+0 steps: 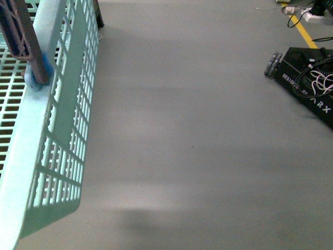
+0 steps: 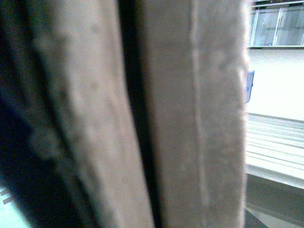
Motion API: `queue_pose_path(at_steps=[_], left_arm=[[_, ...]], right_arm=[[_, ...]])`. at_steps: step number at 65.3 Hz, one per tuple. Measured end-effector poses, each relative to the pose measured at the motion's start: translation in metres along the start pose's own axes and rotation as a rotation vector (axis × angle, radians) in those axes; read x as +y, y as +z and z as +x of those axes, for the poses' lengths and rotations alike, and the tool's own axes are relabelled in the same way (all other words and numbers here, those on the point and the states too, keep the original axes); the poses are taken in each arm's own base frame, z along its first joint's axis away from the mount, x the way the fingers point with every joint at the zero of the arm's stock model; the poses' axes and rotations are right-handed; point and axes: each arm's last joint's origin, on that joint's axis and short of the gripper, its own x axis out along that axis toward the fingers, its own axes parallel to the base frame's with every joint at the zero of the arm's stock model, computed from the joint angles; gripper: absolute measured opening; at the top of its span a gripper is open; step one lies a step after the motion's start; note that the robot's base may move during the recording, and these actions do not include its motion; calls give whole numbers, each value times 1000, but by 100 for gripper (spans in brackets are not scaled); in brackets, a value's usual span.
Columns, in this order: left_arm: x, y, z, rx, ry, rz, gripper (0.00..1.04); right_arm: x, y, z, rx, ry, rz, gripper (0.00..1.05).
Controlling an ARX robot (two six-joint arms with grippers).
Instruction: Pick mango and avocado into basket
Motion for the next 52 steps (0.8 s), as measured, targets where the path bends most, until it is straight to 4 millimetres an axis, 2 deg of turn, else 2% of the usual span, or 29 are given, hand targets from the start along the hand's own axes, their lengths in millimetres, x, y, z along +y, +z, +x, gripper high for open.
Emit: queue_pose_path(at_steps=[52], left_arm=[[0, 0, 0, 0, 0, 0, 26]], right_arm=[[0, 0, 0, 0, 0, 0, 96]])
